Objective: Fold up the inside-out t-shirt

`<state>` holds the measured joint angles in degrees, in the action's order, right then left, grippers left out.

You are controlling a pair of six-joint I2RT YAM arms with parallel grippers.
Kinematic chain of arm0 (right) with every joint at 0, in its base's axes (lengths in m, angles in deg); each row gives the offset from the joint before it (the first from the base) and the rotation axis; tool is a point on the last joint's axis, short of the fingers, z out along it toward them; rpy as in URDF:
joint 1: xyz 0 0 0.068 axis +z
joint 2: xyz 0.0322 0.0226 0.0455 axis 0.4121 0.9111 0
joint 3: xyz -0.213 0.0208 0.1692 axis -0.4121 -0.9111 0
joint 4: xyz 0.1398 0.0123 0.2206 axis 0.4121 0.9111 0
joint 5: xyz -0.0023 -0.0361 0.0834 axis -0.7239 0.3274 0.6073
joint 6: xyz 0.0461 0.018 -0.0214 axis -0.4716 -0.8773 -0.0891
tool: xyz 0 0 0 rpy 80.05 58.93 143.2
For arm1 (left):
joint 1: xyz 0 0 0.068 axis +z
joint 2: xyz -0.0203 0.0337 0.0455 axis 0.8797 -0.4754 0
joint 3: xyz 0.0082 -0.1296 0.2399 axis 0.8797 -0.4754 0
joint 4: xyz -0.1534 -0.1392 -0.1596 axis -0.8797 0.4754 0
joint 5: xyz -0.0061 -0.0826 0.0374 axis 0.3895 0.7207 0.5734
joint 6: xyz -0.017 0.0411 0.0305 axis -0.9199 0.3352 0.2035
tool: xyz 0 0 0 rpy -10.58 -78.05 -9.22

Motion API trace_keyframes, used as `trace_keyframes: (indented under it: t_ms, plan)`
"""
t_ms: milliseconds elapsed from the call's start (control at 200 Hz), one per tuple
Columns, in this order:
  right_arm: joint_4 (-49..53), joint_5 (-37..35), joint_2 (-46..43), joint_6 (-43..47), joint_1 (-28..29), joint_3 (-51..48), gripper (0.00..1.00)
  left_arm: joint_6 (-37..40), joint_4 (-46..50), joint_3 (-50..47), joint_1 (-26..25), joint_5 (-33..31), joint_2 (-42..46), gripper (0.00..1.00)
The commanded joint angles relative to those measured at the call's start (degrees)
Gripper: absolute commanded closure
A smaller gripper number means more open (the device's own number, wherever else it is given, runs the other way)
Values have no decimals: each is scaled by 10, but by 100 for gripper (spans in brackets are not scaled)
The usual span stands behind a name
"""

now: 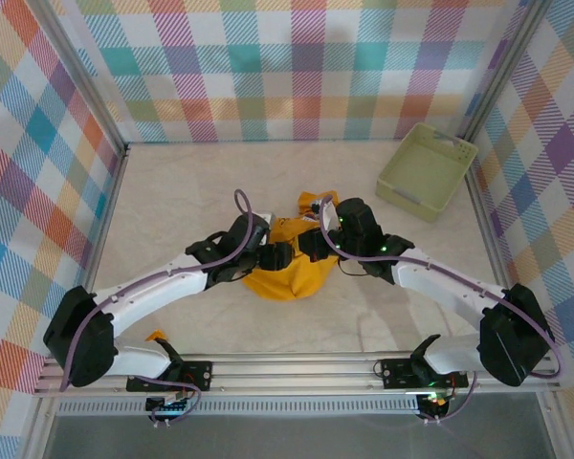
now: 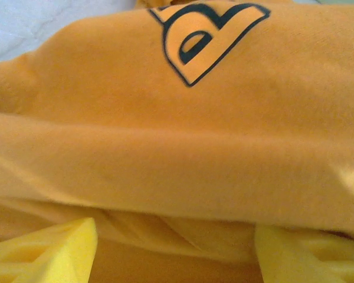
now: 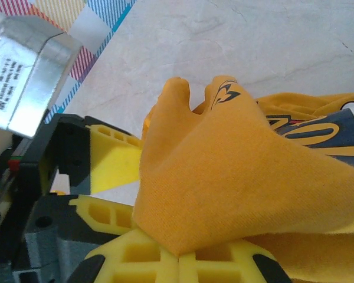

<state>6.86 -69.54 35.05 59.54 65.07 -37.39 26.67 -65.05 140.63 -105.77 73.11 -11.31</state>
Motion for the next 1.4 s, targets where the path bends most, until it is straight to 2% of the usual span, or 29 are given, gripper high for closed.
trace_keyframes:
  t_ms: [0, 90, 200, 450, 725, 810, 915, 1095, 1285, 1395]
  plan:
    - [-21, 8, -12, -2, 4, 2, 100, -3, -35, 4, -5, 12, -19, 26]
    - [-20, 11, -12, 3, 8, 2, 100, -5, -41, 8, -5, 2, -33, 26]
    - [-19, 15, -12, 10, 13, 1, 100, -9, -45, 15, -6, -22, -45, 32]
    - [-16, -7, -24, 19, 16, -15, 100, -8, -35, 30, -1, -68, -62, 69]
    - [-11, -73, -48, 11, 15, -36, 100, -2, -43, 7, 1, -77, -46, 100]
    - [-12, -83, -50, 4, 12, -41, 100, -1, -54, -10, 1, -73, -34, 100]
    - [-23, -62, -50, 6, 11, -44, 100, 4, -77, -28, 1, -45, -18, 100]
    - [-39, -26, -39, 5, 11, -43, 100, 22, -165, -75, -3, 27, 24, 69]
    - [-53, -3, -39, -1, 13, -43, 100, 48, -171, -64, -9, 54, 7, 56]
    - [-56, 6, -36, -2, 14, -43, 100, 58, -171, -54, -9, 61, -12, 53]
